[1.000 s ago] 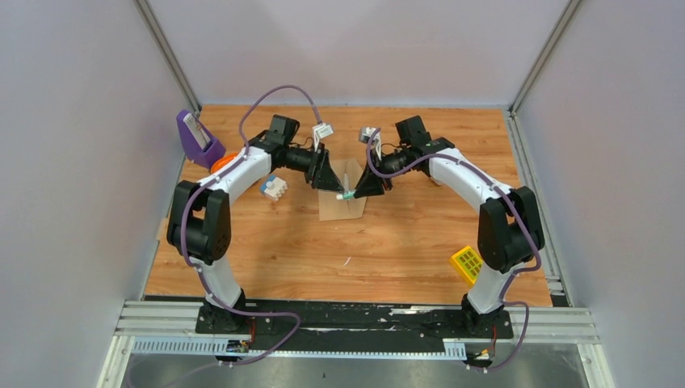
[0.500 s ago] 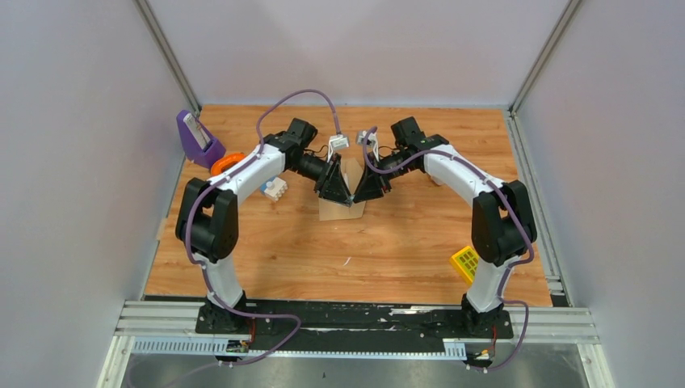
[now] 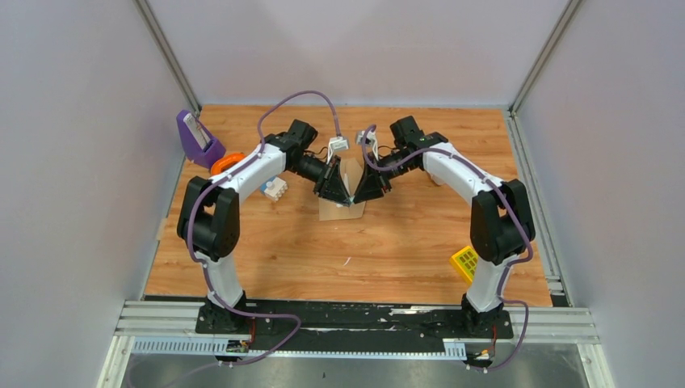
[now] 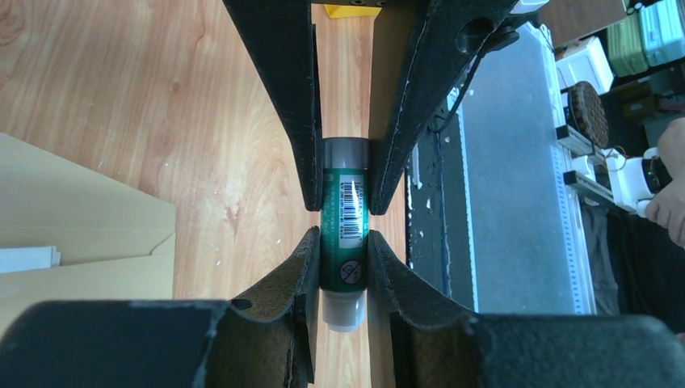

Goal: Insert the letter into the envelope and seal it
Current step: Paint the envelope at the center of the board.

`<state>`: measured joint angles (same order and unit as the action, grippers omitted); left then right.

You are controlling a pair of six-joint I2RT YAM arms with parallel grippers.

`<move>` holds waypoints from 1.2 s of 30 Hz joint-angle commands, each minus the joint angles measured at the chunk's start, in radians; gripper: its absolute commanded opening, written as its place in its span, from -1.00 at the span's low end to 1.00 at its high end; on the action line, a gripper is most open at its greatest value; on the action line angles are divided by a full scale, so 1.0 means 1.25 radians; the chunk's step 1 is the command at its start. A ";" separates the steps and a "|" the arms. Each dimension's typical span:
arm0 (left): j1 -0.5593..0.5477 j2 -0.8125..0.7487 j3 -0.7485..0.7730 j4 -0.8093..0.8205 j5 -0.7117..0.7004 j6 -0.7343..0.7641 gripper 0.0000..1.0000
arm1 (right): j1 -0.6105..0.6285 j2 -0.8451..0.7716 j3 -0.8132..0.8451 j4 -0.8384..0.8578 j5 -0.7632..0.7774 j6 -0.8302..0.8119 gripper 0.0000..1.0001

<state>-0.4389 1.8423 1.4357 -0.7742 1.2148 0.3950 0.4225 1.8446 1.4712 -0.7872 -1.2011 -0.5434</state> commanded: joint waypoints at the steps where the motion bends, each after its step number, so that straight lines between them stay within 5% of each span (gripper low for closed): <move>1: -0.008 -0.014 0.009 0.050 0.022 -0.059 -0.77 | -0.009 0.007 0.063 0.024 -0.009 0.039 -0.67; 4: -0.008 -0.044 -0.022 0.140 0.005 -0.143 -0.76 | -0.021 0.016 0.090 0.063 0.024 0.140 -0.27; 8: 0.003 -0.083 -0.053 0.311 -0.036 -0.288 -0.78 | -0.068 -0.014 0.052 0.225 -0.031 0.318 -0.15; 12: 0.035 -0.117 -0.106 0.551 -0.071 -0.505 -0.84 | -0.112 -0.090 -0.079 0.557 -0.044 0.619 -0.04; 15: 0.046 -0.140 -0.168 0.767 -0.096 -0.667 -0.85 | -0.113 -0.140 -0.168 0.747 -0.003 0.723 -0.01; 26: 0.046 -0.155 -0.278 0.980 -0.166 -0.826 -0.83 | -0.100 -0.109 -0.385 1.399 0.095 1.153 0.25; 36: 0.046 -0.191 -0.296 0.980 -0.183 -0.816 -0.82 | -0.070 -0.043 -0.362 1.452 0.146 1.181 0.27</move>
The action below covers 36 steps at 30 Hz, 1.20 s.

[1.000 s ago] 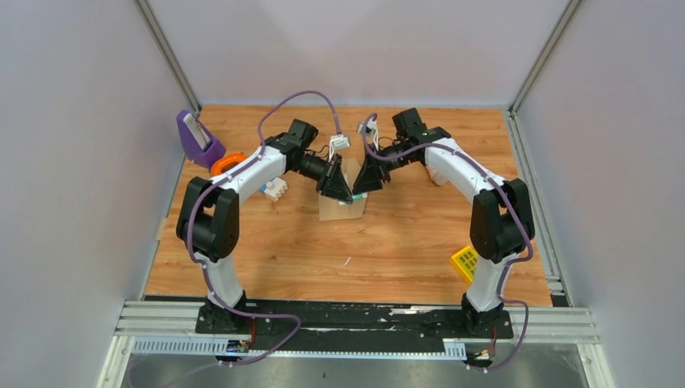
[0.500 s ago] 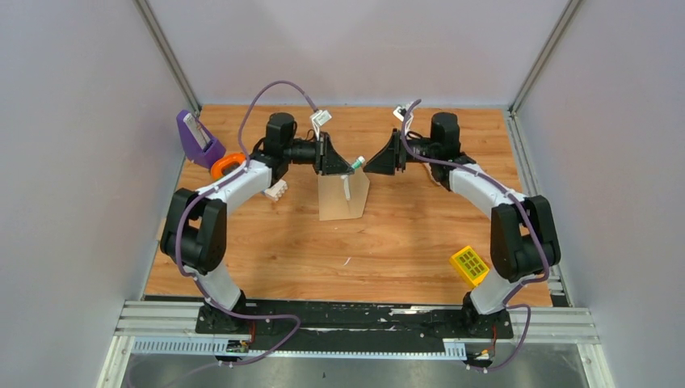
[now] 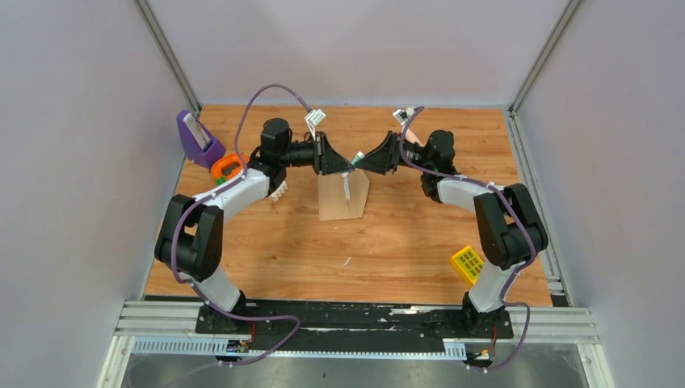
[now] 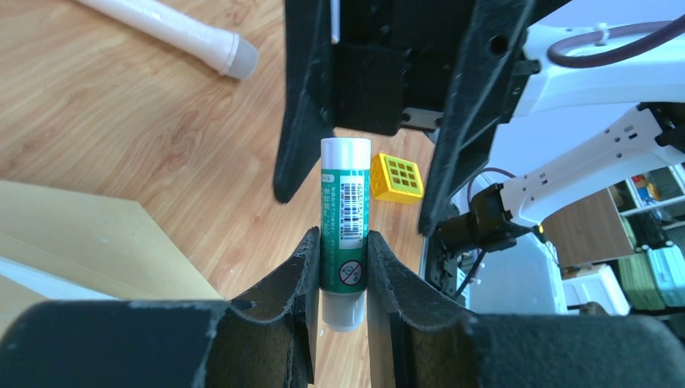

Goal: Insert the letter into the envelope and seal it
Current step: Paint the envelope at the center of the board.

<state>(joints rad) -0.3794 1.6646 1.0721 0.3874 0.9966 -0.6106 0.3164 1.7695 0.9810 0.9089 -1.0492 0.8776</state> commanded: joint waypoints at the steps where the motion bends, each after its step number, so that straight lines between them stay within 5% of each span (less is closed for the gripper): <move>1: -0.002 -0.048 -0.005 0.051 -0.008 -0.013 -0.82 | 0.018 0.020 0.033 0.095 0.027 0.044 0.25; 15: -0.002 -0.037 -0.016 0.058 -0.007 -0.012 -0.82 | 0.014 0.052 0.016 0.290 0.043 0.165 -0.11; 31: -0.002 -0.038 -0.012 0.061 -0.009 -0.013 -0.82 | 0.027 0.075 0.039 0.239 0.022 0.147 -0.26; 36: -0.002 -0.039 -0.011 0.056 -0.007 -0.008 -0.73 | 0.027 0.081 0.050 0.229 0.012 0.144 -0.80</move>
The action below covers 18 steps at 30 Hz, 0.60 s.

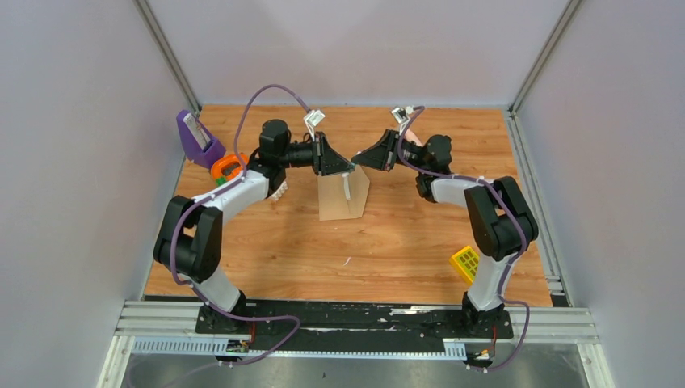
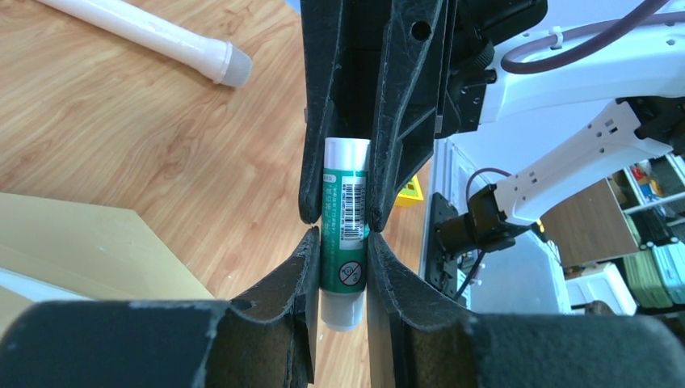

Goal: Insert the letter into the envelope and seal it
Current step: Paint the envelope at the center of the board.

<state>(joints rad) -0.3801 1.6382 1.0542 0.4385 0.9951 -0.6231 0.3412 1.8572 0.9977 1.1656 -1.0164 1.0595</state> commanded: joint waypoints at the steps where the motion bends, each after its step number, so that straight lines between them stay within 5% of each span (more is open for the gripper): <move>1: -0.001 -0.019 0.005 0.012 -0.002 0.005 -0.46 | 0.008 0.012 0.042 0.019 -0.018 -0.002 -0.90; 2: 0.000 -0.023 0.010 -0.003 -0.001 0.016 -0.24 | 0.006 0.013 0.050 0.009 -0.022 -0.005 -0.97; 5: 0.004 -0.042 0.016 -0.047 -0.002 0.063 0.83 | 0.002 0.009 0.077 -0.045 -0.038 -0.036 -1.00; 7: 0.023 -0.064 0.020 -0.078 -0.005 0.087 0.98 | -0.001 0.002 0.106 -0.093 -0.054 -0.081 -1.00; 18: 0.190 -0.012 -0.021 -0.080 -0.064 0.049 1.00 | -0.018 0.011 0.225 -0.513 0.014 -0.540 -1.00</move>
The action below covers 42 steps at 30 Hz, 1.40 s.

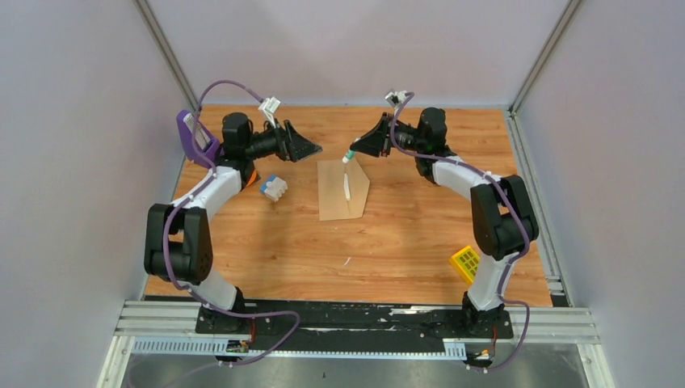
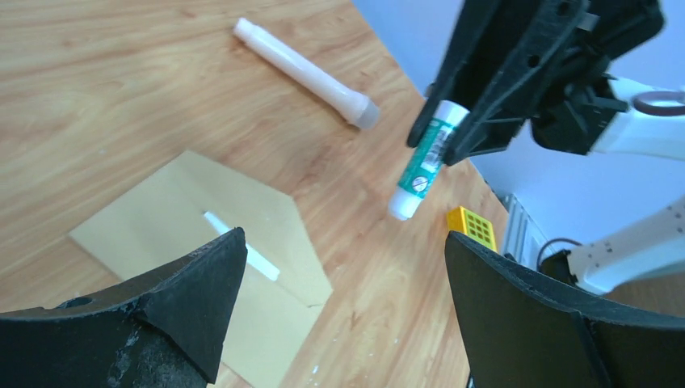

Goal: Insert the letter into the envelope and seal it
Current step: Paint the envelope at the center of the board.

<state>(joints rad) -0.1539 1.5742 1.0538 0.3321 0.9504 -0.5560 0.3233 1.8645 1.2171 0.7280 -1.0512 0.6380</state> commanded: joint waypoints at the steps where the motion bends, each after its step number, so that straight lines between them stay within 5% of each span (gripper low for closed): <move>1: 0.009 0.067 -0.027 0.020 -0.023 -0.014 1.00 | -0.005 0.014 0.054 -0.174 0.054 -0.221 -1.00; 14: 0.009 0.316 0.036 0.065 0.027 -0.120 0.89 | 0.038 0.157 0.185 -0.407 0.215 -0.321 -1.00; 23: 0.009 0.396 0.054 0.135 0.036 -0.206 0.60 | 0.060 0.232 0.224 -0.442 0.200 -0.281 -1.00; 42: 0.007 0.450 0.106 -0.079 -0.082 -0.109 0.09 | 0.079 0.286 0.257 -0.495 0.222 -0.303 -1.00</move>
<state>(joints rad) -0.1417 2.1159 1.1526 0.2764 0.8757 -0.7273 0.4099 2.2005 1.4887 0.1291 -0.7872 0.2771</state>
